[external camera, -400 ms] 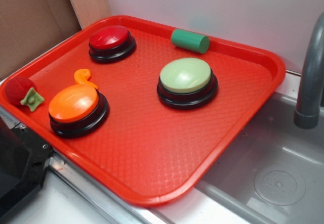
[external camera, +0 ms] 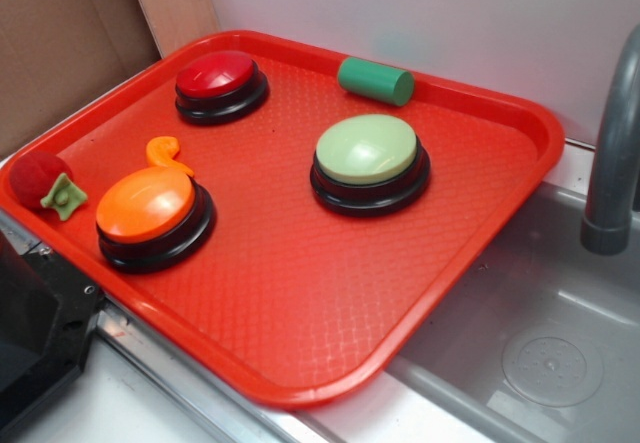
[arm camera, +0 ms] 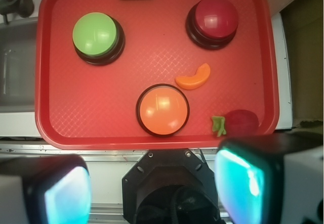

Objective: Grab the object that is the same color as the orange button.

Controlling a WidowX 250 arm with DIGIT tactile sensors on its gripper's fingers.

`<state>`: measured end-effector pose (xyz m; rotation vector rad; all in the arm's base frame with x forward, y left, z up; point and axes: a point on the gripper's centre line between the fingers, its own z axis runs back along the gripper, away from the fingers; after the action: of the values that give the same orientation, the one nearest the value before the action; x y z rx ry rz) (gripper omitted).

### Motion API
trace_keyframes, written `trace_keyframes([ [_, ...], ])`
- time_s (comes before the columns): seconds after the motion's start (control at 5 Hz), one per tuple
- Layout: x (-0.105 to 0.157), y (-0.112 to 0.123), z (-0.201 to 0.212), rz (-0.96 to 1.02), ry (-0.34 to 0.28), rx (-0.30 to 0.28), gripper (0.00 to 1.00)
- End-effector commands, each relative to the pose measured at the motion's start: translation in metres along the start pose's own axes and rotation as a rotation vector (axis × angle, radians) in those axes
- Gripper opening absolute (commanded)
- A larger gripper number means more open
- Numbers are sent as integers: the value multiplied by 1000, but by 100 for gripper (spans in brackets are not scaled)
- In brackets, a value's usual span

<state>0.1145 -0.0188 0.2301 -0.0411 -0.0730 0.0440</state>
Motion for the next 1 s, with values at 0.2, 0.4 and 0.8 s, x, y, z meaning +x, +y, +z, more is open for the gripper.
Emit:
trace_keyframes([
  [0.2,46,32,-55,648,-78,-1,100],
  [0.4,59,50,-90,779,-111,13,100],
  [0.8,74,67,-143,880,-131,41,100],
])
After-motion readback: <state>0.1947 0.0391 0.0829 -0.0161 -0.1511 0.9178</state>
